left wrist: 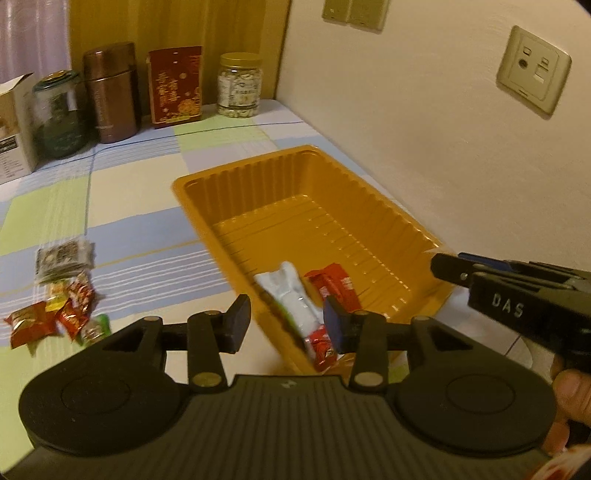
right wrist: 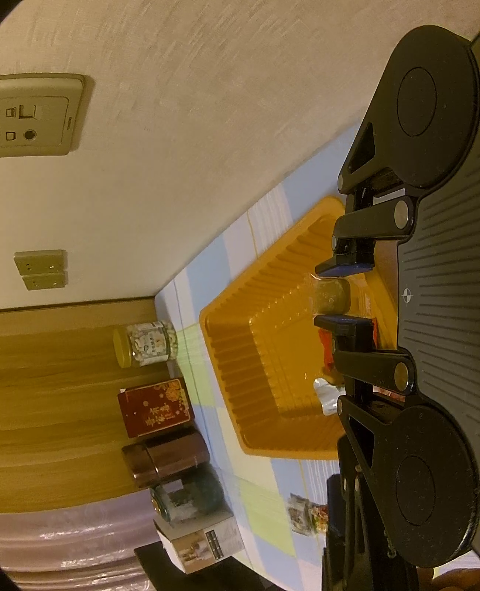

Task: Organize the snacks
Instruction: 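Open the right gripper releasing the amber candy into the tray, then withdraw both grippers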

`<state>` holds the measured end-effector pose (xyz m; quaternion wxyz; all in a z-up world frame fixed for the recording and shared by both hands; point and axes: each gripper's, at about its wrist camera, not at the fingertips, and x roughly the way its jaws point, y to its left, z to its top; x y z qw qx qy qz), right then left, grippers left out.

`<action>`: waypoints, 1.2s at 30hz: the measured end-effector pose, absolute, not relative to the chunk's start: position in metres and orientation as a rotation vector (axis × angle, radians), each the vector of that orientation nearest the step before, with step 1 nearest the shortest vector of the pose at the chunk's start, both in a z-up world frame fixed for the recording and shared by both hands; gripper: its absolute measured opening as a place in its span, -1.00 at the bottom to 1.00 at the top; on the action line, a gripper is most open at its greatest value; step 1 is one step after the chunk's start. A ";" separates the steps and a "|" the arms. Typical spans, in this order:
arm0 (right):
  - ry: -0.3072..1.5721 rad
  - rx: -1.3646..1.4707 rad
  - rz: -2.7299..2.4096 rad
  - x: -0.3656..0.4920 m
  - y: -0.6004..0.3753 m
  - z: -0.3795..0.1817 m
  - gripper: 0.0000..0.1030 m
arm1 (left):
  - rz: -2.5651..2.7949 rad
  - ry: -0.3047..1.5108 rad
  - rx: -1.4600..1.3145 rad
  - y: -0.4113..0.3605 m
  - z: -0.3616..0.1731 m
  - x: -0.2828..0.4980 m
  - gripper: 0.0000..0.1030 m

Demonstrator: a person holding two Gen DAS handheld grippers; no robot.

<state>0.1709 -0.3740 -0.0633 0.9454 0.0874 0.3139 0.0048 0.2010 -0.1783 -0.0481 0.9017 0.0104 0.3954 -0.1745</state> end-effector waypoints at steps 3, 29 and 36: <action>0.635 0.178 0.016 0.172 -0.372 -0.062 -0.57 | -0.344 0.815 0.010 -0.169 -0.047 0.198 -0.24; 0.676 0.244 0.079 0.156 -0.364 -0.074 0.45 | -0.265 0.831 -0.029 -0.126 -0.052 0.170 -0.13; 0.687 0.237 0.083 0.134 -0.349 -0.067 0.45 | -0.233 0.830 -0.022 -0.108 -0.046 0.151 0.01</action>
